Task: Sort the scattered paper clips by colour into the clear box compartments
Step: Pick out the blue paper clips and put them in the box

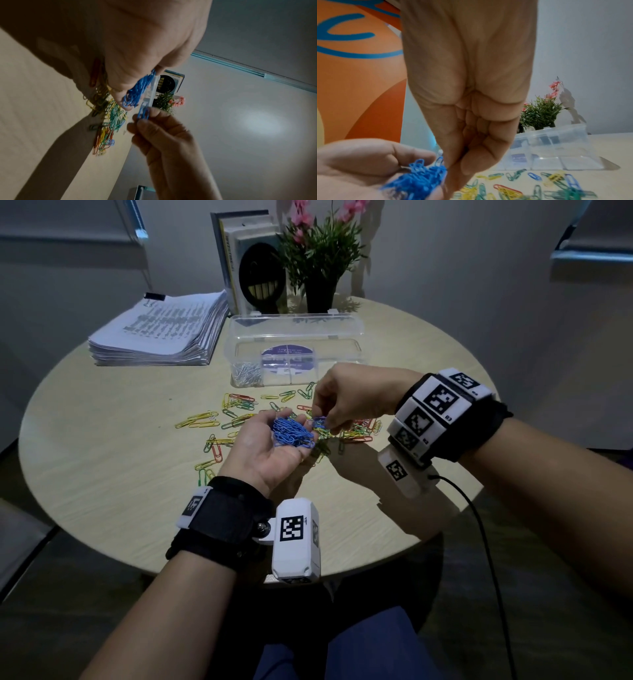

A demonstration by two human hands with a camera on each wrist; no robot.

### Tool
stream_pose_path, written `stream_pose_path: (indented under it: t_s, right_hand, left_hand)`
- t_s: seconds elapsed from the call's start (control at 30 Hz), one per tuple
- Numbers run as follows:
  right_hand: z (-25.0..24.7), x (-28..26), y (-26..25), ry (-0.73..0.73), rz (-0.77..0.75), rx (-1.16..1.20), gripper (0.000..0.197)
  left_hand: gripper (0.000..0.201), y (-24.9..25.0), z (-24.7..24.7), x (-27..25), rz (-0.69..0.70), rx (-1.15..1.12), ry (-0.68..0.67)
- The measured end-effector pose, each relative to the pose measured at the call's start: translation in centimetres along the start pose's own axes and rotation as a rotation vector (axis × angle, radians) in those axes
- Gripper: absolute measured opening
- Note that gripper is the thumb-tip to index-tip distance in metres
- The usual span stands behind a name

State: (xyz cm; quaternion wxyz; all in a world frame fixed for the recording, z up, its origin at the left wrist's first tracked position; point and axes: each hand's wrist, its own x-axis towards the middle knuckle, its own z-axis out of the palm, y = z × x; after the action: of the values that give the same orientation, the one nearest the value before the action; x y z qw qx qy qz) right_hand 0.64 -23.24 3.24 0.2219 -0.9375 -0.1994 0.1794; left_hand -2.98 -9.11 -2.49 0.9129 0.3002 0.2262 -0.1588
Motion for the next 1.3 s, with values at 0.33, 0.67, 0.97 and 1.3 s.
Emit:
stream_pose_path:
  t_s: [0.33, 0.67, 0.97, 1.3]
  right_hand:
    - [-2.3, 1.2, -0.7, 0.145, 0.001, 0.046, 0.016]
    - [-3.9, 4.9, 5.2, 0.225, 0.356, -0.259, 0.020]
    - [-1.9, 8.0, 6.1, 0.161, 0.452, -0.334, 0.041]
    - [-2.3, 7.0, 6.8, 0.178, 0.490, -0.294, 0.030]
  left_hand:
    - [0.032, -0.5, 0.9, 0.9, -0.042, -0.063, -0.015]
    - [0.032, 0.5, 1.1, 2.6, -0.036, -0.074, -0.008]
    - [0.030, 0.7, 1.9, 3.8, -0.052, -0.080, -0.029]
    - [0.031, 0.3, 2.8, 4.4, -0.058, -0.068, -0.034]
